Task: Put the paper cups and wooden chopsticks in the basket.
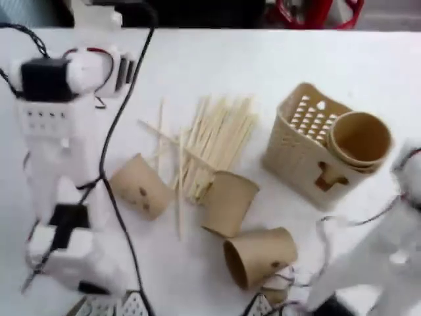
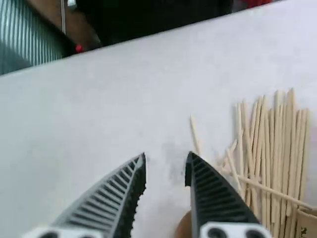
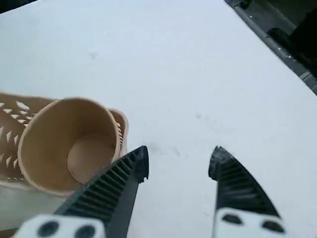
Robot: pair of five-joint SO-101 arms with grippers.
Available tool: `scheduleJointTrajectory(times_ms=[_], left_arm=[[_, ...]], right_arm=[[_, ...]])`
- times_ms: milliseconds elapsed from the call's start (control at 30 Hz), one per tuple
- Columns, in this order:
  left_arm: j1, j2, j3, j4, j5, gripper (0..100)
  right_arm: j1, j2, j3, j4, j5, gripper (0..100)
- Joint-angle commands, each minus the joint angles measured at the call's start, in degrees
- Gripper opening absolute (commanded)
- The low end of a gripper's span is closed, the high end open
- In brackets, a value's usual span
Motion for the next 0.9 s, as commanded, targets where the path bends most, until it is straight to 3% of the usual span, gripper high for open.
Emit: scheduleJointTrajectory(times_ms=[0, 267, 600, 667, 767, 867], left_arm=[[-2.33, -1.98, 10.02, -5.19, 0.70, 15], [-4.79, -2.42, 25.05, -16.97, 0.70, 15], [-4.35, -1.98, 25.85, -17.67, 0.70, 15], [-4.35, -1.89, 25.93, -17.58, 0.70, 15], [-4.35, -1.89, 25.93, -17.58, 0.70, 15], [-4.35, -1.89, 25.93, -17.58, 0.70, 15]], right_arm=[[-6.81, 12.18, -8.44, 0.40, -1.41, 20.4], [-10.07, 18.95, -1.49, 0.31, -1.05, 20.4], [-9.63, 24.75, 9.05, -5.14, -0.97, 20.0], [-9.80, 26.15, 12.57, -8.22, 0.00, 16.9], [-9.98, 27.65, 16.35, -15.78, 8.53, 1.0], [-9.36, 29.05, 16.62, -22.20, 9.58, 2.4]])
